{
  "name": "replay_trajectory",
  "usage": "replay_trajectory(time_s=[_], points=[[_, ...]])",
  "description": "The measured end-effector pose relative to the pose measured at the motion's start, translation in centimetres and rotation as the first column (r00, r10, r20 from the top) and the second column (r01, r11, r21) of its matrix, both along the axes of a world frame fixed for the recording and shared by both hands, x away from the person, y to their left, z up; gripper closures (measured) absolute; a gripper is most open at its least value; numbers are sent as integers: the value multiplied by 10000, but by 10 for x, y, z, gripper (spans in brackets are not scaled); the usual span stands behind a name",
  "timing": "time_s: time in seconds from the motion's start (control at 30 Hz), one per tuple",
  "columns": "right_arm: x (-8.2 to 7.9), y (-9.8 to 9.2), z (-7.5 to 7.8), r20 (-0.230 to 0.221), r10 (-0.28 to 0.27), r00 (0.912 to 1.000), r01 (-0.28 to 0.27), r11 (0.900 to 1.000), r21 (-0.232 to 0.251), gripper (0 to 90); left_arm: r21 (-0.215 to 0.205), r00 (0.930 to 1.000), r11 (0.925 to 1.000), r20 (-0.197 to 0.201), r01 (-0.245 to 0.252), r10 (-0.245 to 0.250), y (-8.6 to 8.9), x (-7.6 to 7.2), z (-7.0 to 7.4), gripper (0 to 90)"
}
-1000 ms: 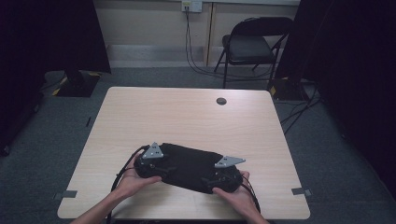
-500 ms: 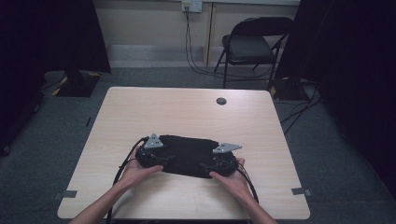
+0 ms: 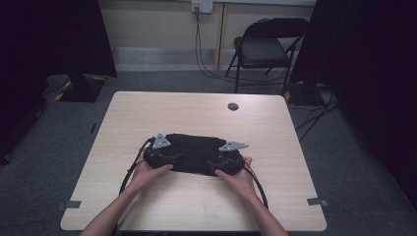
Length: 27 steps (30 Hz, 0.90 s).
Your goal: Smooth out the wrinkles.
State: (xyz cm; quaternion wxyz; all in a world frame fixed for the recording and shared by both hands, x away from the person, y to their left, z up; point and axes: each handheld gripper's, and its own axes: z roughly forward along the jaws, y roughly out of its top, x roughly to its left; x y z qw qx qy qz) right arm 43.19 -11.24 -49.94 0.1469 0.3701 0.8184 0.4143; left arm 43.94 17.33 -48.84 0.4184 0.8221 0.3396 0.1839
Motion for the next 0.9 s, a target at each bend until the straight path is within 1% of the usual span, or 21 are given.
replay_trajectory(time_s=[0.07,0.2,0.27,0.3,0.33,0.37,0.4,0.47,0.5,0.57,0.6,0.67,0.7,0.77,0.83,0.87,0.9], points=[[0,0,1,-24,48,10000,-48,10000,12,304,-36,10000,10000,-30,-9,8,1,0,1,438],[3,-4,6,-200,276,9994,-271,9994,218,276,-557,9998,9984,-195,91,-102,5,0,3,423],[2,-5,10,-231,247,9994,-240,9992,316,253,-838,9995,9964,-298,117,-143,7,0,5,393],[1,-4,13,-230,274,9994,-267,9992,311,242,-844,9995,9964,-292,118,-143,7,-1,6,373],[0,-4,15,-225,305,9993,-298,9990,323,234,-808,9998,9967,-178,116,-131,6,-3,9,366],[0,-4,15,-225,305,9993,-298,9990,323,234,-808,9998,9967,-178,116,-131,6,-3,9,345],[-2,-5,20,-192,334,9993,-326,9987,392,230,-748,9999,9971,-77,115,-121,6,-5,11,345],[-4,-8,25,-229,343,9991,-328,9974,636,227,-962,10000,9953,12,47,-46,8,-7,16,334],[-6,-10,29,-178,316,9993,-303,9974,652,224,-1063,10000,9943,50,27,-22,11,-8,19,326],[-9,-16,36,-78,243,9997,-235,9954,927,223,-957,9998,9954,-163,86,-102,15,-8,25,309],[-11,-19,39,-32,189,9998,-185,9945,1034,222,-883,9998,9960,-147,114,-127,18,-8,28,300],[-15,-26,45,150,79,9999,-95,9938,1111,222,-1097,9999,9939,-69,-112,105,29,-11,34,299],[-17,-30,48,222,11,9998,-37,9927,1208,221,-1256,9998,9919,-89,-184,174,34,-12,36,297],[-21,-38,53,327,-153,9993,107,9908,1352,219,-1362,9995,9904,-194,-254,230,45,-15,38,291],[-24,-46,57,355,-304,9989,253,9902,1374,216,-1222,9992,9920,-284,-317,285,56,-20,39,285],[-26,-50,58,346,-373,9987,323,9904,1342,215,-1222,9992,9920,-284,-317,285,56,-20,39,283],[-27,-55,58,334,-472,9983,425,9907,1293,212,-1114,9987,9930,-368,-405,366,65,-25,39,276]])
